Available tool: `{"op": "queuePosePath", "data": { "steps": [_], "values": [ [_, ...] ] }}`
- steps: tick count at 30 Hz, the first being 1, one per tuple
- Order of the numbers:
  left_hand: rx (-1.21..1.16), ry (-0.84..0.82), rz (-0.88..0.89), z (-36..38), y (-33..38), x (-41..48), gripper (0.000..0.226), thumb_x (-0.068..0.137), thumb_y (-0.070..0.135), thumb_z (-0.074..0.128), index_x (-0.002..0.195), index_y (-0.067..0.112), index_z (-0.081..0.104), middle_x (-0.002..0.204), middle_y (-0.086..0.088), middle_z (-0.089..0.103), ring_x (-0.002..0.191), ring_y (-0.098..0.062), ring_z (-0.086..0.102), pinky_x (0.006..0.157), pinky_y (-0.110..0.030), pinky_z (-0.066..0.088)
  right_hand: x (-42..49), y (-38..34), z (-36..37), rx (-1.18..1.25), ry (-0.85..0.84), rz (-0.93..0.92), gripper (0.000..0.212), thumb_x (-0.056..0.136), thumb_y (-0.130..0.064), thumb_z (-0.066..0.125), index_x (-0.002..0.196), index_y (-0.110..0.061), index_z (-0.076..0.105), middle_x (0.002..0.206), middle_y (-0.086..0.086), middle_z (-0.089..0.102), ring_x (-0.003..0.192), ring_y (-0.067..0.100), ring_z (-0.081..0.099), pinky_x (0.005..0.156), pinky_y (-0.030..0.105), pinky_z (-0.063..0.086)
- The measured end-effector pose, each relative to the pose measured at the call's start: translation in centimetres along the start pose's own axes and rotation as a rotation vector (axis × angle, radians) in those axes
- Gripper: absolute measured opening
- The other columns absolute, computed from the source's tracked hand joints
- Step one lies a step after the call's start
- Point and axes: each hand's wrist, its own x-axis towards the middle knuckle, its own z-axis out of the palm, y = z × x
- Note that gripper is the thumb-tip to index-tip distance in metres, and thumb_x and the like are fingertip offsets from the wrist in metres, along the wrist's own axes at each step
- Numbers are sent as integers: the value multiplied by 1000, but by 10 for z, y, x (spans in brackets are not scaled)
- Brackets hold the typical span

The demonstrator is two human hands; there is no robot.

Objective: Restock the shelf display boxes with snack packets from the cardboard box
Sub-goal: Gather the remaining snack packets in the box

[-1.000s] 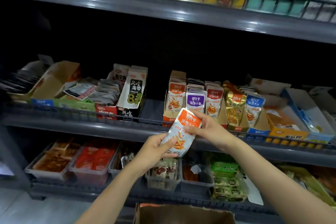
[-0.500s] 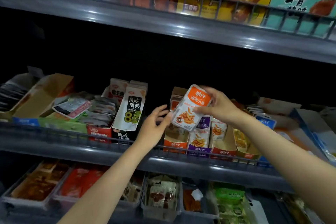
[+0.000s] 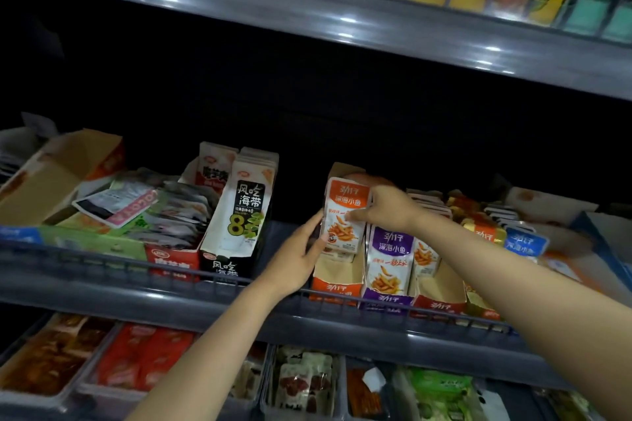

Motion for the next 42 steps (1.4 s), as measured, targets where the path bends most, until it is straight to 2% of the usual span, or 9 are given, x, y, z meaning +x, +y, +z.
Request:
{"op": "queuePosePath", "data": {
  "steps": [2,5,8,14,23,27,32,38,42],
  "values": [
    [-4,-3,-11,-1,-3,1,50,99,30,44,134,57,21,135,15,49,118,-2,53,89,-24,52,2,1,6,-55,13,-22,36,89,-25,65,122,-14,55,105,2,62,87,10,55,64,16,42],
    [17,-1,-20,-1,-7,1,54,98,31,45,136,59,18,141,11,46,124,-7,50,95,-35,52,5,5,14,-110,52,-77,52,87,-25,66,135,-19,45,123,3,60,108,17,58,84,25,46],
    [33,4,-23,0,-9,1,55,99,29,45,142,51,19,143,10,44,126,-7,47,98,-38,50,8,11,19,-186,79,-129,61,85,-25,67,140,-25,40,132,3,54,117,20,54,93,29,45],
    [36,6,-38,1,-10,2,56,99,29,45,145,46,20,142,8,44,123,-7,50,92,-34,53,12,20,31,-232,163,-209,62,83,-28,70,139,-25,43,138,1,46,123,20,47,98,32,44],
    [35,17,-42,0,-7,-1,56,98,28,46,145,43,21,140,8,45,121,-7,51,87,-31,55,12,26,30,-148,109,-179,54,84,-33,68,133,-20,50,126,3,60,113,19,57,93,37,50],
    [73,36,-45,1,-4,-3,55,98,34,45,147,42,20,144,6,43,123,-9,51,94,-35,52,-1,26,20,-97,127,-261,54,90,-28,62,140,-22,43,135,2,55,123,17,51,101,28,42],
    [251,71,-56,3,15,-16,61,97,42,43,150,33,13,155,5,26,135,-12,36,98,-23,37,-30,33,3,-187,168,-254,56,93,-37,56,144,-28,36,142,0,47,130,17,43,102,27,36],
    [613,141,53,6,47,-51,67,95,50,42,151,26,13,155,2,25,143,-16,21,113,-37,26,-86,41,-12,-247,132,-210,60,94,-37,53,148,-36,24,157,-6,19,144,15,19,114,31,19],
    [786,89,135,19,61,-83,71,93,58,38,151,24,16,155,4,24,143,-16,19,116,-41,24,-133,43,-12,-294,114,-240,64,93,-44,51,148,-36,20,158,-8,13,143,13,20,112,25,20]
  ]
}}
